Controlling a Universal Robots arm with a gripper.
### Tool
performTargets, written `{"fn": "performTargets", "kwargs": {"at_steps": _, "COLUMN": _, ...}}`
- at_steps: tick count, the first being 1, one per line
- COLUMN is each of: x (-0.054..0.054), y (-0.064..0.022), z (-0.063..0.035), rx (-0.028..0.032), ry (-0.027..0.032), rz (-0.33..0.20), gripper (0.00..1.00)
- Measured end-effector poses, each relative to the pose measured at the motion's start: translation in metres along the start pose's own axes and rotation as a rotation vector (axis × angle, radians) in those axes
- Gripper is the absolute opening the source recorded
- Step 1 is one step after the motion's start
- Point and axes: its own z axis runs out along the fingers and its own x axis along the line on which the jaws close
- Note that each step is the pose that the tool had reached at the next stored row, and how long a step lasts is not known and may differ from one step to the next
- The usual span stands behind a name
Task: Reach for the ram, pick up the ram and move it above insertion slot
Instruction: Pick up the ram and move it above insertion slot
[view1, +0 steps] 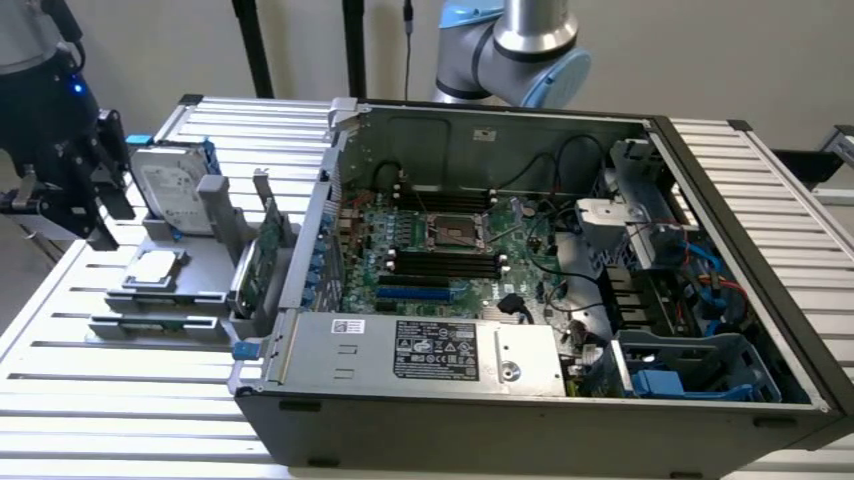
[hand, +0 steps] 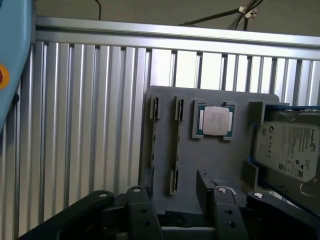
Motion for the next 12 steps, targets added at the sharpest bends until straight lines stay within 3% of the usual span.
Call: {"fn": "performTargets", "kwargs": {"at_steps": 12, "x": 0.017, "y": -0.0013, "z": 0.0217, "rx": 0.0005, "ry": -0.0016, "rz": 0.000, "gripper": 0.48}}
